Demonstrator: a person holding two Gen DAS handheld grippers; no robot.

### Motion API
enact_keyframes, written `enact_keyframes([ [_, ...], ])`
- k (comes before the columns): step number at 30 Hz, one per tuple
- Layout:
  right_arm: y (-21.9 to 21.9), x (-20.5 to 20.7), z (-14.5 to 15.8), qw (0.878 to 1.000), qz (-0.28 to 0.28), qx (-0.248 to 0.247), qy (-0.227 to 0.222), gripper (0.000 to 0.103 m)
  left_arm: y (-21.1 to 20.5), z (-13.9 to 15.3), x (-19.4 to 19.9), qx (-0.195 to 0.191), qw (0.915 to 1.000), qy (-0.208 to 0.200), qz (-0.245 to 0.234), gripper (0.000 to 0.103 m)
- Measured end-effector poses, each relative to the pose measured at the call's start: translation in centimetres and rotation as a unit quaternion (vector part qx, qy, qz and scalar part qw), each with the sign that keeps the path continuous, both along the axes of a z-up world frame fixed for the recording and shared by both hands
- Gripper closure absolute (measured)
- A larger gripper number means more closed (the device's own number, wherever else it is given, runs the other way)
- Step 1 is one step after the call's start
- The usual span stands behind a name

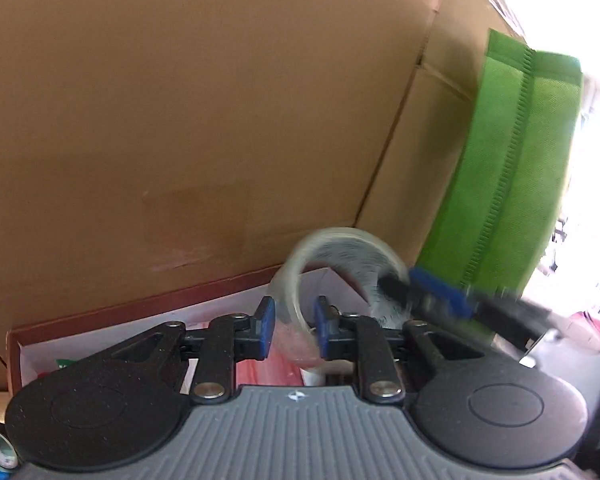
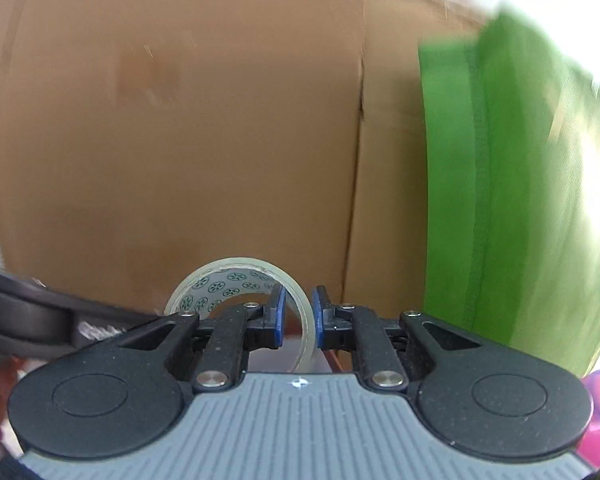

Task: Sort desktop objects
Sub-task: 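Carry the tape roll into the maroon box and open both tools, then withdraw both tools from the maroon box back over the table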

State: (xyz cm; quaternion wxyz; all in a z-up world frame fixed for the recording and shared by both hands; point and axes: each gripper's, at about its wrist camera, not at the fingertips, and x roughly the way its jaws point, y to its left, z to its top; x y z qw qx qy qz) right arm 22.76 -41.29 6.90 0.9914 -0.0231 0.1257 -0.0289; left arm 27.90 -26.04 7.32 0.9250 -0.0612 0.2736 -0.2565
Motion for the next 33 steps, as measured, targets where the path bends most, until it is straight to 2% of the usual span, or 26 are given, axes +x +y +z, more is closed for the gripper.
enact_keyframes([
  [1, -0.1, 0.5, -0.6, 1.000, -0.002, -0.002, 0.023, 0.081, 0.6, -0.2, -0.4, -0.010, 0.9999, -0.011, -0.003, 0.049],
  [2, 0.0, 0.4, -1.2, 0.999, -0.003, -0.006, 0.031, 0.069, 1.1, -0.3, -0.9, -0.017, 0.9995, -0.026, -0.002, 0.021],
  [3, 0.1, -0.2, -1.5, 1.000, -0.003, -0.010, 0.017, 0.049, 1.5, -0.4, -1.6, -0.021, 0.9987, -0.046, 0.004, 0.009],
  [6, 1.2, -1.8, -2.2, 0.999, -0.009, -0.031, -0.009, 0.036, 1.9, -0.4, -3.5, 0.002, 0.9958, -0.091, 0.006, 0.005],
  [7, 1.5, -2.1, -2.4, 0.999, -0.007, -0.037, -0.008, 0.026, 1.9, -0.3, -3.9, 0.010, 0.9953, -0.096, -0.002, 0.005],
  [9, 2.2, -2.6, -2.9, 0.999, -0.011, -0.044, 0.000, 0.018, 2.0, -0.4, -4.8, 0.020, 0.9948, -0.099, -0.011, 0.005],
  [15, 3.3, -5.0, -3.2, 0.999, -0.006, -0.044, 0.001, 0.015, 2.9, -1.0, -6.5, 0.034, 0.9957, -0.085, -0.012, 0.004],
  [18, 3.7, -6.4, -2.8, 0.999, -0.001, -0.040, 0.000, 0.010, 2.9, -1.0, -7.4, 0.046, 0.9955, -0.082, -0.010, 0.004],
  [24, 5.0, -8.5, -2.2, 1.000, 0.008, -0.029, 0.007, 0.009, 4.1, -0.5, -10.5, 0.046, 0.9958, -0.079, -0.001, 0.004],
  [28, 4.9, -9.4, -1.6, 1.000, 0.020, -0.004, 0.019, 0.009, 5.2, -0.3, -12.6, 0.066, 0.9959, -0.061, 0.014, 0.004],
  [33, 6.9, -12.6, -2.0, 0.999, 0.032, 0.012, 0.029, 0.009, 7.3, -0.5, -15.5, 0.070, 0.9956, -0.047, 0.042, 0.004],
])
